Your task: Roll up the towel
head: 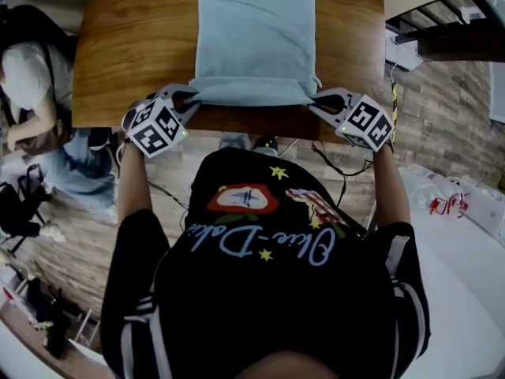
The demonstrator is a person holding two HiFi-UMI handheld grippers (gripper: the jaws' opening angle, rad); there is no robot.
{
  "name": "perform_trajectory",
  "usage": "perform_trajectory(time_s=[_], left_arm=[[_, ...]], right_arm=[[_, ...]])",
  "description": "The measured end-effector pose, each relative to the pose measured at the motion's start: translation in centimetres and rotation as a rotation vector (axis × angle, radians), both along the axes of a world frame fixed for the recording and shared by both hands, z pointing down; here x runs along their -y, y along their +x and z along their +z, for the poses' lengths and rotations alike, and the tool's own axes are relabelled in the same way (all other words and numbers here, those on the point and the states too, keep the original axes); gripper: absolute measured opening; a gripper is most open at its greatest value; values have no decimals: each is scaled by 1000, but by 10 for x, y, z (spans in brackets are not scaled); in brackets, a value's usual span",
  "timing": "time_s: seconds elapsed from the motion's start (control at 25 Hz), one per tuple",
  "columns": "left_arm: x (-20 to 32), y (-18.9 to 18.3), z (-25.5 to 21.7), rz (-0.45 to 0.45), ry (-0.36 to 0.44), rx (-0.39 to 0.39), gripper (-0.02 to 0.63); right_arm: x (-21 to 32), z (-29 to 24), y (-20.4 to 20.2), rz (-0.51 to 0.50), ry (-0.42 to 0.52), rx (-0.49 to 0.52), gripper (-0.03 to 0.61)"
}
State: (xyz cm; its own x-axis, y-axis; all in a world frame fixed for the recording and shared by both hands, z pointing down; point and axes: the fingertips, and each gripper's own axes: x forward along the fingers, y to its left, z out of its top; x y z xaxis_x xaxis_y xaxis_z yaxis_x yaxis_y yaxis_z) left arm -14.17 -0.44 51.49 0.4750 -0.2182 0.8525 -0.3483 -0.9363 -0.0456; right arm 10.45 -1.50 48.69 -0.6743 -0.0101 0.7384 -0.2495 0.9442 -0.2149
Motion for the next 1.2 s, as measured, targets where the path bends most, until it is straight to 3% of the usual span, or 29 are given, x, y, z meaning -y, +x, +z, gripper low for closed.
perform_trajectory(time_s=[0.28,0.56,0.88,1.2], left_arm=[[27,0,-4,21,-37,-23,41],[61,-2,-4,12,12,-42,47],[99,-5,0,-57,56,-80,51],[135,-11,5,-154,99,-97,176]], right_arm=[[31,-5,-1,74,-35,44,18],[59,-5,-3,155,-71,68,18],[95,7,-6,246,-21,15,18],[120,30,0,338,16,-70,51]])
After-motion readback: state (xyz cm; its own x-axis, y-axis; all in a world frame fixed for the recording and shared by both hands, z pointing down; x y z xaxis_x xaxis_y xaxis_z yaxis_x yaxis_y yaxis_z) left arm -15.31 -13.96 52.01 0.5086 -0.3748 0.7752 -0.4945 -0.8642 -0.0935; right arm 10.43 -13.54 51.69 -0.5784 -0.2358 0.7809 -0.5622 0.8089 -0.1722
